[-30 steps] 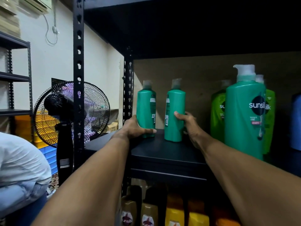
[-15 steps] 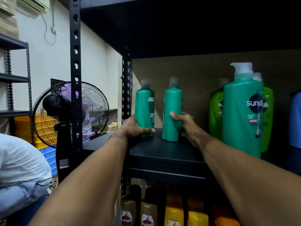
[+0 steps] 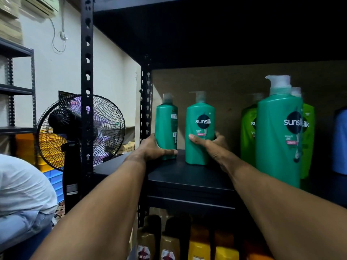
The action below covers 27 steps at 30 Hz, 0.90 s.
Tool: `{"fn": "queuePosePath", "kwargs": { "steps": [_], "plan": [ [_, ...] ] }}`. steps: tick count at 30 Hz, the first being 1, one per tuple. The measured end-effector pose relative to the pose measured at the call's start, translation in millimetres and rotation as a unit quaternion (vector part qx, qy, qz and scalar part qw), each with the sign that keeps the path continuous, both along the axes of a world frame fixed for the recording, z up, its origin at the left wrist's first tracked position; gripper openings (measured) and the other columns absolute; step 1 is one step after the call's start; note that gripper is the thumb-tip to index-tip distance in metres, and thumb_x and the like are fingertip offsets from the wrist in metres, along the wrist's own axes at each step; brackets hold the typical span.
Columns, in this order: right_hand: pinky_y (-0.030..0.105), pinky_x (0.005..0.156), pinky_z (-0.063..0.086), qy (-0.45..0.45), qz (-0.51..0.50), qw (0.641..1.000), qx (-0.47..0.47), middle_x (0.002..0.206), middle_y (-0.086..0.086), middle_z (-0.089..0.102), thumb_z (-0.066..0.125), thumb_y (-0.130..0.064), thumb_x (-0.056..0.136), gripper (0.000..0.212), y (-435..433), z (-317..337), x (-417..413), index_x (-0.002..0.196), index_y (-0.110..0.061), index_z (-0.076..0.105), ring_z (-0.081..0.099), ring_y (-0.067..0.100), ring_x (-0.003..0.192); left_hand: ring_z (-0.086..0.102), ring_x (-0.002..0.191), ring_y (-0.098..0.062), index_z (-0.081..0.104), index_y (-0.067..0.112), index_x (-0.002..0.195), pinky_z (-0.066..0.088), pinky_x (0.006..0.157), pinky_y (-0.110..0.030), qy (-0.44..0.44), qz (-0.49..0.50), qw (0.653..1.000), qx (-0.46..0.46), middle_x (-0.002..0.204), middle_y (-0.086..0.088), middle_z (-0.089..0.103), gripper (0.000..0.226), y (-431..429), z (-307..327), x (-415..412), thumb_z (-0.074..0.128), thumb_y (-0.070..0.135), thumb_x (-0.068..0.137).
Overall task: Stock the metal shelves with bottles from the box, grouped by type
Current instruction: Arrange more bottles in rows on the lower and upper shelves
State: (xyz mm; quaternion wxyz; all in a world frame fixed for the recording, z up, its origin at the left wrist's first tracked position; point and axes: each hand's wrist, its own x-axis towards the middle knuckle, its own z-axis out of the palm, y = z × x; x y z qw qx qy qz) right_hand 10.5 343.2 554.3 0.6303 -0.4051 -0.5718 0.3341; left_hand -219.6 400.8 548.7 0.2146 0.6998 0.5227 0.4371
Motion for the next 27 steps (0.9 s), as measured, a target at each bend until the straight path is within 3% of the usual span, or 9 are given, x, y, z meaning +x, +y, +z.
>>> {"fn": "queuePosePath", "kwargs": {
  "steps": [3,6,9,11,15,17,23,27],
  "plan": [
    [0.028,0.074,0.057,-0.047,-0.046,0.998,0.016,0.096,-0.009,0.069,0.097,-0.039,0.056,0.060,5.2,-2.3,-3.1,0.095,-0.028,0.054,0.069,0.009,0.087,0.069,0.106,-0.016,0.054,0.021,0.132,0.055,0.102,-0.038,0.003,0.000,1.000,0.002,0.118,0.002,0.071,0.095,-2.3,-1.5,0.9,0.099,0.048,0.052],
    [0.036,0.080,0.061,-0.083,-0.027,0.996,-0.005,0.105,-0.003,0.073,0.095,-0.054,0.046,0.083,9.4,-2.7,-2.8,0.115,-0.023,0.060,0.072,0.014,0.091,0.067,0.107,-0.016,0.052,0.022,0.134,0.054,0.102,-0.038,0.014,0.012,1.000,-0.003,0.121,0.003,0.069,0.105,-0.7,-0.2,-1.3,0.098,0.056,0.046],
    [0.018,0.058,0.056,-0.069,-0.028,0.997,-0.012,0.090,-0.006,0.072,0.088,-0.021,0.074,0.039,13.8,-3.6,3.1,0.104,-0.019,0.063,0.071,0.004,0.073,0.067,0.108,-0.016,0.050,0.022,0.135,0.055,0.102,-0.039,0.016,0.012,1.000,-0.009,0.122,0.003,0.069,0.114,1.3,0.5,-3.4,0.098,0.061,0.039],
    [0.013,0.054,0.052,-0.078,-0.047,0.996,-0.009,0.094,-0.005,0.071,0.087,-0.021,0.077,0.043,14.6,-4.3,3.9,0.111,-0.018,0.061,0.069,0.004,0.076,0.067,0.108,-0.016,0.050,0.022,0.136,0.055,0.102,-0.040,0.013,0.009,1.000,-0.009,0.121,0.003,0.069,0.116,0.3,0.8,-3.4,0.097,0.061,0.038],
    [0.027,0.076,0.054,-0.071,-0.071,0.995,-0.013,0.121,0.004,0.063,0.088,-0.031,0.075,0.074,26.0,-6.9,5.3,0.131,-0.013,0.042,0.066,0.016,0.098,0.067,0.109,-0.018,0.050,0.022,0.136,0.055,0.102,-0.041,0.017,0.008,1.000,-0.011,0.122,0.002,0.069,0.122,-0.9,0.7,-3.3,0.094,0.067,0.032],
    [0.032,0.083,0.055,-0.068,-0.067,0.995,-0.024,0.124,0.004,0.061,0.087,-0.032,0.076,0.073,30.0,-7.3,5.9,0.130,-0.014,0.040,0.065,0.017,0.101,0.067,0.109,-0.018,0.049,0.022,0.136,0.055,0.102,-0.041,0.026,0.006,1.000,-0.011,0.122,0.002,0.069,0.121,-1.3,1.0,-3.0,0.093,0.069,0.033],
    [0.025,0.071,0.049,-0.066,-0.045,0.996,-0.028,0.115,-0.001,0.054,0.083,-0.025,0.081,0.065,29.4,-6.9,9.0,0.119,-0.023,0.031,0.058,0.009,0.088,0.066,0.110,-0.018,0.048,0.023,0.137,0.054,0.103,-0.041,0.037,0.014,0.999,-0.010,0.123,0.002,0.067,0.127,-1.2,2.0,-2.9,0.091,0.074,0.029],
    [0.035,0.088,0.054,-0.089,-0.049,0.994,-0.033,0.125,0.004,0.059,0.089,-0.016,0.074,0.076,31.6,-9.5,8.8,0.120,-0.024,0.029,0.062,0.020,0.108,0.065,0.111,-0.020,0.048,0.022,0.138,0.053,0.103,-0.042,0.034,0.016,0.999,-0.012,0.125,0.000,0.066,0.124,-4.1,2.4,-2.2,0.091,0.071,0.032]
  ]
}}
